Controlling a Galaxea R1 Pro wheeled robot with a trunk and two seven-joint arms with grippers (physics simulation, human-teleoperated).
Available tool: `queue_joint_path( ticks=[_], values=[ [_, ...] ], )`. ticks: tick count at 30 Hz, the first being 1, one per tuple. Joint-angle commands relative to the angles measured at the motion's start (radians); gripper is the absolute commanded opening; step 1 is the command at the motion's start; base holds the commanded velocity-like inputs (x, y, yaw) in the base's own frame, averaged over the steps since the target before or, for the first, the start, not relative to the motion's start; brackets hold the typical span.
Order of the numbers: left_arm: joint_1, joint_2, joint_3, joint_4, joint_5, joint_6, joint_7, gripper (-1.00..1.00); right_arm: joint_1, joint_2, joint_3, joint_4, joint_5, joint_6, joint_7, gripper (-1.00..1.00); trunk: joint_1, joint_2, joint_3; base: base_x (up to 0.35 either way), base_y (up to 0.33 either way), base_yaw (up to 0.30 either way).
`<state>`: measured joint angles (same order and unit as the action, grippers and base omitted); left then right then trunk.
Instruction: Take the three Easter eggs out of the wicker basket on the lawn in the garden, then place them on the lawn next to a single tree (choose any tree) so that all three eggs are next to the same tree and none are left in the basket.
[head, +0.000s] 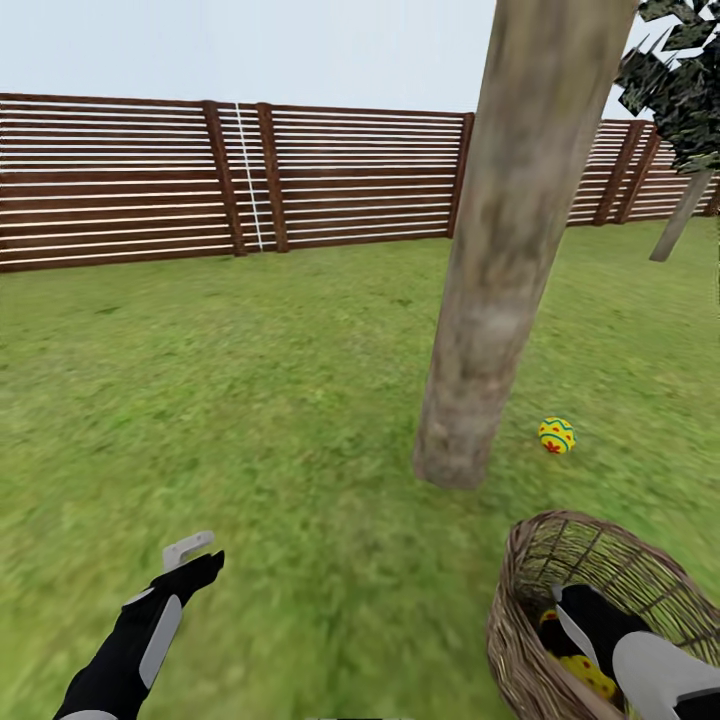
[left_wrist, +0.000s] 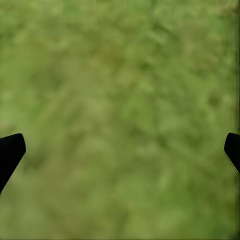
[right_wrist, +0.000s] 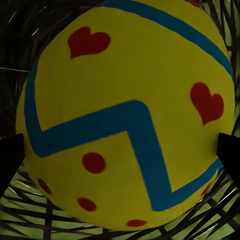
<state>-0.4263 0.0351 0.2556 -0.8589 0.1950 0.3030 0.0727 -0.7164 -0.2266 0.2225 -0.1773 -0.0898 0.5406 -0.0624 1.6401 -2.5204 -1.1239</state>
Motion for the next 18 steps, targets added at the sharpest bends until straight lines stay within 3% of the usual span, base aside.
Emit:
queue_joint_path(
  ticks=[1, 18],
  values=[
    [0.000, 0.000, -0.001, -0.002, 0.011, 0.005, 0.006, 1.00, 0.000, 0.000, 0.006, -0.002, -0.010, 0.005, -0.005, -1.00, -0.001, 0.000, 0.003, 0.000, 0.000, 0.000],
    [0.000, 0.000, -0.002, -0.002, 0.010, 0.005, 0.004, 1.00, 0.000, 0.000, 0.006, -0.002, -0.010, 0.005, -0.005, -1.00, -0.008, 0.004, 0.069, 0.000, 0.000, 0.000]
  ],
)
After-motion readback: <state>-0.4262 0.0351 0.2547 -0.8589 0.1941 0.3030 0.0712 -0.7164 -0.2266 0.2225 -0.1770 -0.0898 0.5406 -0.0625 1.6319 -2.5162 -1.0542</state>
